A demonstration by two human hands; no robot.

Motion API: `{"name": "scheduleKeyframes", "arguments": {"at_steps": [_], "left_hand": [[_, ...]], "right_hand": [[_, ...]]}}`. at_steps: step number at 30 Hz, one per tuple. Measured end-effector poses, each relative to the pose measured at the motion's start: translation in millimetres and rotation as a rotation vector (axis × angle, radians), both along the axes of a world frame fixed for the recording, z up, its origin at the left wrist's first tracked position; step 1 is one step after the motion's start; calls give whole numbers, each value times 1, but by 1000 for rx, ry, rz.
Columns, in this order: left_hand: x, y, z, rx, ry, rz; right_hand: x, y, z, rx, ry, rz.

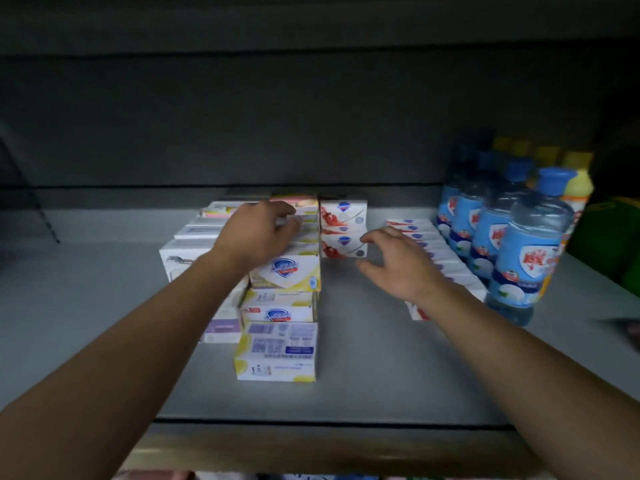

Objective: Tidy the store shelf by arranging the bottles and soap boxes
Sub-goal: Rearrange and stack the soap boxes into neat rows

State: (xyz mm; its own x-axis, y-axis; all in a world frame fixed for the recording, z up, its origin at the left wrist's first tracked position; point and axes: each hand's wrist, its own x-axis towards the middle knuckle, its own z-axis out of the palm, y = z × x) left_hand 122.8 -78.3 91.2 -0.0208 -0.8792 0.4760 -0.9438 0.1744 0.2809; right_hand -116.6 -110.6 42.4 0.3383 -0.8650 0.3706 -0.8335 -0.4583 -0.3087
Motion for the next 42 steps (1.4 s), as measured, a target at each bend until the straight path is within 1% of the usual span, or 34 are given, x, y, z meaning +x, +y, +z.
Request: {"name": "scheduleKeyframes", "arguments": {"at_steps": [4, 7, 10, 11, 15, 17, 20, 23, 26, 29, 31, 33, 36, 38, 39, 40, 42], "left_hand": [[1, -2, -14, -44, -95, 7], [2, -3, -17, -72, -99, -2], [1, -5, -20, -94, -111, 19], [1, -5, -21, -102, -117, 22], [0, -6, -22, -126, -124, 22], [0, -6, -21, -133, -137, 24], [-1, -6, -21, -142, -139, 29], [-1, -7, -22, -138, -139, 36], [-2, -6, -21, -156, -135, 35], [-3, -3, -20, -181, -120, 36], [-6, 1, -17, -178, -98, 33], [-9, 9, -12, -191, -55, 19], [-15, 33, -6, -306, 37, -36], [-26, 59, -12, -372, 200, -158], [-33, 74, -17, -343, 321, -227], [-39, 87, -24, -269, 446, -283], [-52, 108, -40, -53, 655, -357]], "right_hand": [[26, -44, -1, 7, 53, -30], [41, -73, -2, 53, 94, -71], [49, -91, -11, 131, 184, -118], [50, -93, -15, 130, 211, -137], [55, -93, -21, -10, 277, -285], [57, -90, -16, -29, 318, -342], [59, -80, -10, -30, 342, -350], [56, -63, 4, -102, 318, -369], [44, -38, 22, -207, 177, -361], [28, -2, 37, -211, -34, -290], [18, 23, 41, -175, -173, -224], [9, 47, 43, -102, -354, -142], [-2, 80, 40, 111, -657, 0], [-8, 97, 34, 208, -727, 45], [-11, 104, 30, 230, -739, 63], [-13, 111, 26, 252, -749, 88], [-15, 122, 18, 308, -790, 156]]}}
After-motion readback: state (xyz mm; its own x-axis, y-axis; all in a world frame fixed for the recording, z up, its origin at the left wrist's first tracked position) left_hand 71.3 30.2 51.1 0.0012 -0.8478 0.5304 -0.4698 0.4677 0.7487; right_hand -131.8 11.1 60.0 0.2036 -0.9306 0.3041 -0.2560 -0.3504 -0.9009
